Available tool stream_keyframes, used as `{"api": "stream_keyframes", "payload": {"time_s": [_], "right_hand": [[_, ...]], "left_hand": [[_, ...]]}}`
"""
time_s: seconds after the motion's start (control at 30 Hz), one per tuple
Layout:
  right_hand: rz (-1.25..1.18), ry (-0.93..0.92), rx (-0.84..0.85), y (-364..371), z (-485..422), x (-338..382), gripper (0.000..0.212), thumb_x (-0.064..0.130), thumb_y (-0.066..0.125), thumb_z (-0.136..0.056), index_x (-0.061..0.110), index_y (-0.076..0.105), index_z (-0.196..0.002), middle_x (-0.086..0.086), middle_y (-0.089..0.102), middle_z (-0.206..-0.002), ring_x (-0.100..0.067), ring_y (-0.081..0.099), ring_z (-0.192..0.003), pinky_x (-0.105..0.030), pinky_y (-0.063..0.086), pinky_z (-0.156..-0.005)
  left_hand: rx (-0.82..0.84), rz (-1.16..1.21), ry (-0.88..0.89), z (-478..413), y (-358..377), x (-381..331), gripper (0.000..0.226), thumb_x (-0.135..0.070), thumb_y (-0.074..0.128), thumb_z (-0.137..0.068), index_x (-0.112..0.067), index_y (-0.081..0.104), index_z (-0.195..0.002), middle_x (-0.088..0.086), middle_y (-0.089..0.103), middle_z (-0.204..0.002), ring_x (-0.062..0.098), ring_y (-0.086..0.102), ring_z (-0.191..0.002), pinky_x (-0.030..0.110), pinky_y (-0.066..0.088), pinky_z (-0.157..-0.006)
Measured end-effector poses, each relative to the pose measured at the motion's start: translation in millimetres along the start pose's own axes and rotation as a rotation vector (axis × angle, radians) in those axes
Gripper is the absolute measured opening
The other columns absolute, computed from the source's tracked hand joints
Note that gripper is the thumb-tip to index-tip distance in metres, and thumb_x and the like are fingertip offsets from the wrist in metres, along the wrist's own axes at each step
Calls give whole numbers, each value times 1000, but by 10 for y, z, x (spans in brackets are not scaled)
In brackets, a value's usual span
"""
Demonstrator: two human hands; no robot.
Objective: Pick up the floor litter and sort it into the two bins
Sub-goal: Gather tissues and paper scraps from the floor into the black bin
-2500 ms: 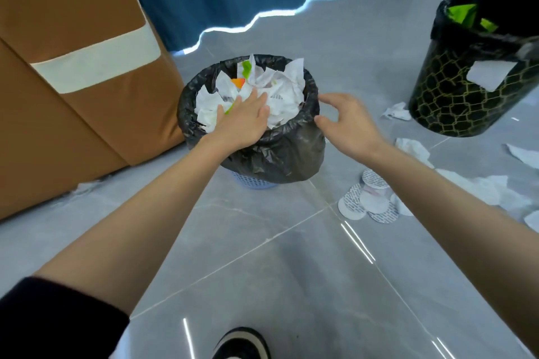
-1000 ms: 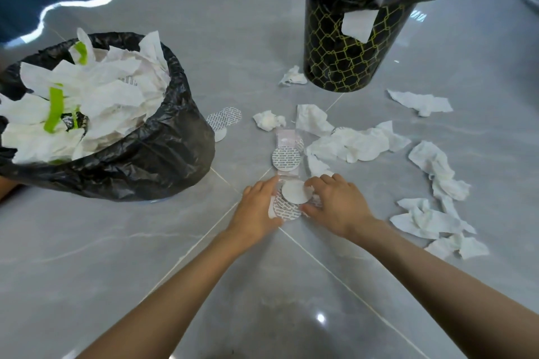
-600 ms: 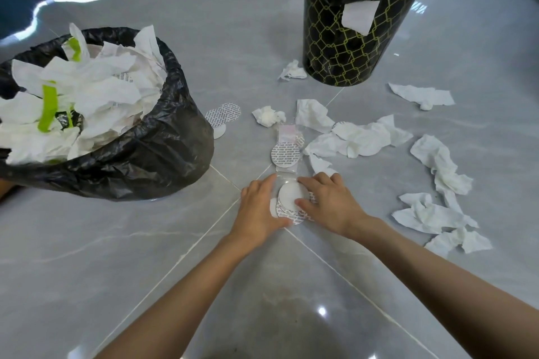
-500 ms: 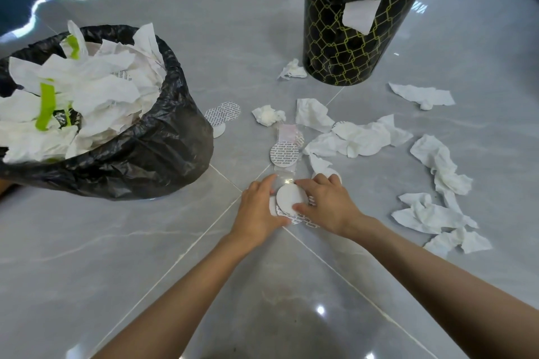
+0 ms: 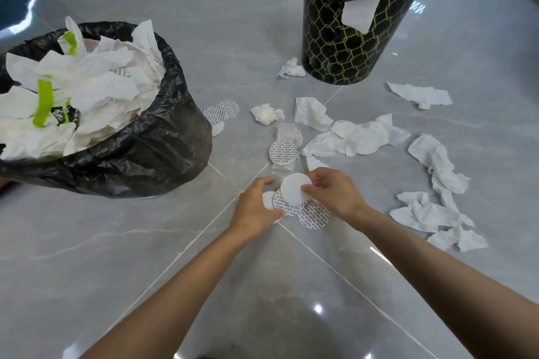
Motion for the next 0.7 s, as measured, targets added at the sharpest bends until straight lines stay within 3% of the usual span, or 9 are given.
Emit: {"api": "stream_keyframes", "payload": {"time_s": [0.1,0.23,0.33,0.43,0.6,0.7], "right_hand": [[-212,31,-21,-76,23,57,4,11,62,-85,15,62,-84,-7,68,-81,-14,60,-65,-17,45,-60],[-477,40,-74,-218,64,290,11,7,58,-89,14,60,-80,-5,65,-78,-12,61,-65,-15,48,-59],[-711,22,-26,-237,94,620,10,8,57,-91,11,62,-84,-3,64,-82,-14,63,-72,-22,51,-74],[-887,15,36,-223,132,994,6,10,54,-93,12,60,-92,-1,64,-87,-13,63,-79,-26,49,-88],[-941,-86,166,-50,169,1700,8,14,51,-95,14,60,-94,1,64,-86,-9,63,-76,-23,50,-83],[-849,-114,128,96,155,2054,8,14,55,-93,16,60,-87,2,64,-83,-9,61,-73,-20,48,-74]], "left_hand": [[-16,96,-12,39,-84,-55,51,-9,71,-78,-18,53,-125,2,61,-119,12,55,-95,19,41,-81],[-138,160,47,90,-389,-266,35,-11,61,-88,-13,54,-122,-3,59,-113,7,51,-100,13,37,-82],[-278,173,169,201,-761,-557,28,-12,61,-88,-13,55,-116,-11,56,-102,7,53,-99,1,35,-74],[-405,189,278,393,-1133,-843,25,-12,64,-86,-16,56,-110,-13,57,-97,4,55,-92,-1,38,-73],[-575,263,332,717,-1808,-1058,25,-14,64,-87,-25,51,-105,-21,56,-94,-5,56,-90,6,43,-80],[-681,226,315,872,-2164,-1013,28,-17,64,-87,-23,51,-111,-21,55,-98,-7,53,-91,4,41,-81]]}}
Point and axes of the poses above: each hand's wrist, its own z-axis away from the middle knuckle, its own y-axis out of the palm, x = y × z, the point moved 8 cm from there along -z, towards the middle knuckle
